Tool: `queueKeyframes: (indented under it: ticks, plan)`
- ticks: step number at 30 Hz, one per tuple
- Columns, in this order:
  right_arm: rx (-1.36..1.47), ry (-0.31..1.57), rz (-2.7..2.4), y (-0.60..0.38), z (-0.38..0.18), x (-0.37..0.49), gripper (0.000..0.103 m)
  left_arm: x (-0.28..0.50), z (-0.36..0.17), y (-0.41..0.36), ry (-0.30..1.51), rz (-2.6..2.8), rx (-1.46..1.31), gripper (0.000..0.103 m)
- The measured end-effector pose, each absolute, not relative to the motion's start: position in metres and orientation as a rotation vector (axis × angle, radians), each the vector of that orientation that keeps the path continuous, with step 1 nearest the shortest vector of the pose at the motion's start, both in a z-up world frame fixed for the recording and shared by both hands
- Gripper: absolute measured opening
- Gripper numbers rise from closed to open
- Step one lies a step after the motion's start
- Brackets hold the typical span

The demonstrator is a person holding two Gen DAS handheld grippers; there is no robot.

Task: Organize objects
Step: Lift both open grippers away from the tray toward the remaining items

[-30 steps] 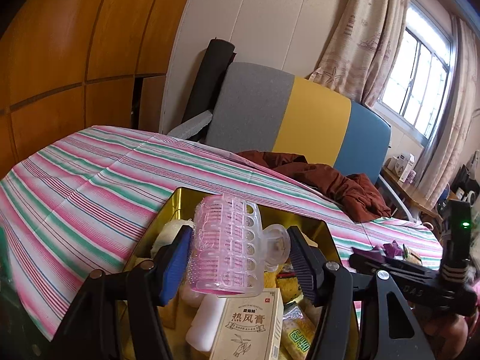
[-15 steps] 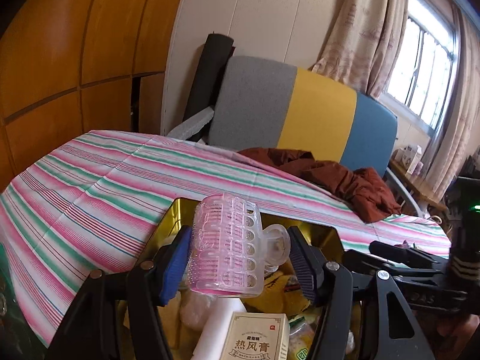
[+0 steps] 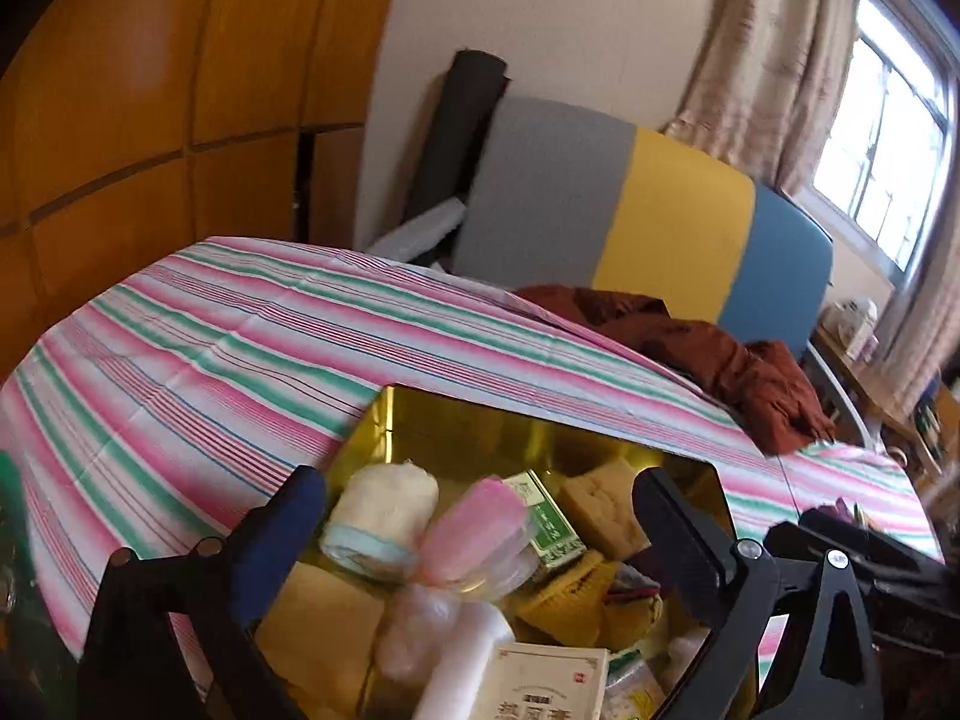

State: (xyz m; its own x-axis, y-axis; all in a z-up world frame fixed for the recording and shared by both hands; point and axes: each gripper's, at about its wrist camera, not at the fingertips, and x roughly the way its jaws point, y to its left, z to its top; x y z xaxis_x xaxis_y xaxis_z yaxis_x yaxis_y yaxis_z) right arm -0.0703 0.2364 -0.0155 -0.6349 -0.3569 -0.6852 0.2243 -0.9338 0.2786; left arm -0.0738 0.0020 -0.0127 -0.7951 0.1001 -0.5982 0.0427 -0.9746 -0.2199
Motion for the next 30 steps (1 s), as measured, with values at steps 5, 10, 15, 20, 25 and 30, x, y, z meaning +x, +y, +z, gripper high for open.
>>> queueKeyframes:
  ticks: [5,10,15,20,25,30]
  plan:
    - [1.14,-0.238,-2.565,0.236,-0.019,-0.068,0.083,-0.069,-0.015,-0.013,-0.459,2.943,-1.026,0.103]
    - [1.158,-0.248,-2.555,0.237,-0.022,-0.066,0.083,-0.06,-0.017,-0.017,-0.499,2.957,-1.039,0.103]
    - [1.14,-0.217,-2.555,0.232,-0.021,-0.059,0.083,-0.051,-0.014,-0.01,-0.473,2.974,-1.027,0.103]
    - [1.108,-0.174,-2.586,0.234,-0.014,-0.051,0.083,-0.04,-0.006,0.003,-0.437,2.972,-0.982,0.103]
    - [1.093,-0.154,-2.615,0.245,-0.01,-0.043,0.083,-0.031,0.0,0.022,-0.403,2.943,-0.963,0.103]
    - [1.083,-0.157,-2.65,0.269,-0.01,-0.032,0.083,-0.023,0.004,0.042,-0.385,2.9,-0.949,0.103]
